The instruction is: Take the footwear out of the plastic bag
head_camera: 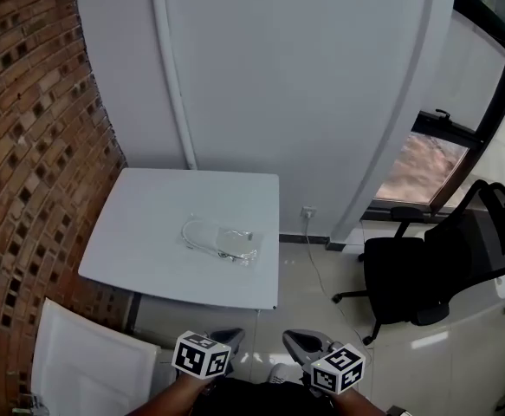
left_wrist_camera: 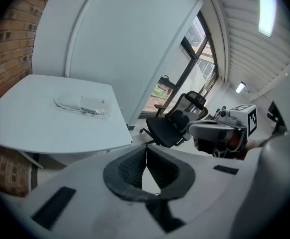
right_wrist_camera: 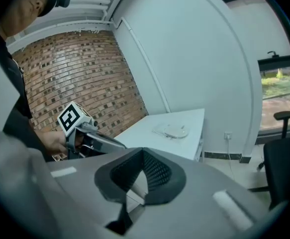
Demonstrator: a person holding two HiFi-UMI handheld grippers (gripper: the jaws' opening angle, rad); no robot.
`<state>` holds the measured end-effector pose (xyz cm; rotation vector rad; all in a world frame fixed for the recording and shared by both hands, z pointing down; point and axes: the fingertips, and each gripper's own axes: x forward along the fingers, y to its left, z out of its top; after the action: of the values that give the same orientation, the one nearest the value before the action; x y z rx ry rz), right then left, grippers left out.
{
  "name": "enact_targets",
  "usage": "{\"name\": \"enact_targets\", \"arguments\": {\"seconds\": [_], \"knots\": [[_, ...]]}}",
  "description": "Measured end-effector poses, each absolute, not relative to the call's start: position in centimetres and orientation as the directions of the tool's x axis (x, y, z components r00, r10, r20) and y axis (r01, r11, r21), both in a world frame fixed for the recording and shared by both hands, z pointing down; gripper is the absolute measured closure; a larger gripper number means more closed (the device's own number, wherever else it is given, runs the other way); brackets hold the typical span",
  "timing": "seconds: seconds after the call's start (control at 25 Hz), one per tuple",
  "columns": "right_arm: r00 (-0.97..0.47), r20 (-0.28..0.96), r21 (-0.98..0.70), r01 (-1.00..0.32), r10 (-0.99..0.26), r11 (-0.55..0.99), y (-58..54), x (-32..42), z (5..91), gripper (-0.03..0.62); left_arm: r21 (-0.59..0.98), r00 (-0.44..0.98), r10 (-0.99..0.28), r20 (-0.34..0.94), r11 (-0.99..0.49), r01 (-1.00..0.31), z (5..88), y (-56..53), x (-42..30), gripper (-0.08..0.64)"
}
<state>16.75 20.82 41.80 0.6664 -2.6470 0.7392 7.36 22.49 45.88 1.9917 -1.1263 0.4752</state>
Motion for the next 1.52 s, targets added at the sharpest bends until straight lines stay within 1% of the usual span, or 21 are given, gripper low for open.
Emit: {"name": "enact_targets", "arguments": {"seconds": [0.2, 0.44, 0.6, 0.88, 1.12, 1.36, 1.52], "knots": [[-0.851, 0.405, -0.406, -0.495, -0.334, 0.768, 19.6, 20.2, 41.9, 0.589, 0.435, 0.530, -0.552, 0.644, -0.306, -0.847, 45.7, 21.3, 11.0, 0.552], [-0.869, 0.400, -0.430, -0.460, -0.292, 0.777, 18.2, 23.6, 42.8, 0.589, 0.417, 0.473, -0.577, 0.666, -0.238, -0.877, 46.1, 20.7, 13.4, 0.552], [-0.884, 0.386, -0.461, -0.433, -0.265, 0.775, 17.9, 24.4, 43.3, 0.589, 0.401, 0.441, -0.583, 0.683, -0.206, -0.893, 45.8, 20.5, 13.6, 0.552], [-0.888, 0.358, -0.488, -0.440, -0.287, 0.754, 17.1, 24.3, 43.8, 0.590, 0.343, 0.379, -0.613, 0.693, -0.182, -0.921, 44.0, 18.4, 10.3, 0.552], [-0.864, 0.381, -0.478, -0.489, -0.329, 0.730, 15.1, 24.1, 44.5, 0.589, 0.329, 0.386, -0.654, 0.650, -0.216, -0.919, 42.2, 13.9, 8.1, 0.552], [-0.838, 0.401, -0.444, -0.531, -0.370, 0.722, 11.6, 20.0, 44.4, 0.589, 0.299, 0.404, -0.657, 0.637, -0.272, -0.915, 42.6, 10.4, 3.8, 0.552], [-0.829, 0.423, -0.416, -0.536, -0.365, 0.735, 9.1, 14.1, 44.2, 0.589, 0.258, 0.397, -0.683, 0.613, -0.302, -0.918, 42.0, 6.8, -2.3, 0.551]]}}
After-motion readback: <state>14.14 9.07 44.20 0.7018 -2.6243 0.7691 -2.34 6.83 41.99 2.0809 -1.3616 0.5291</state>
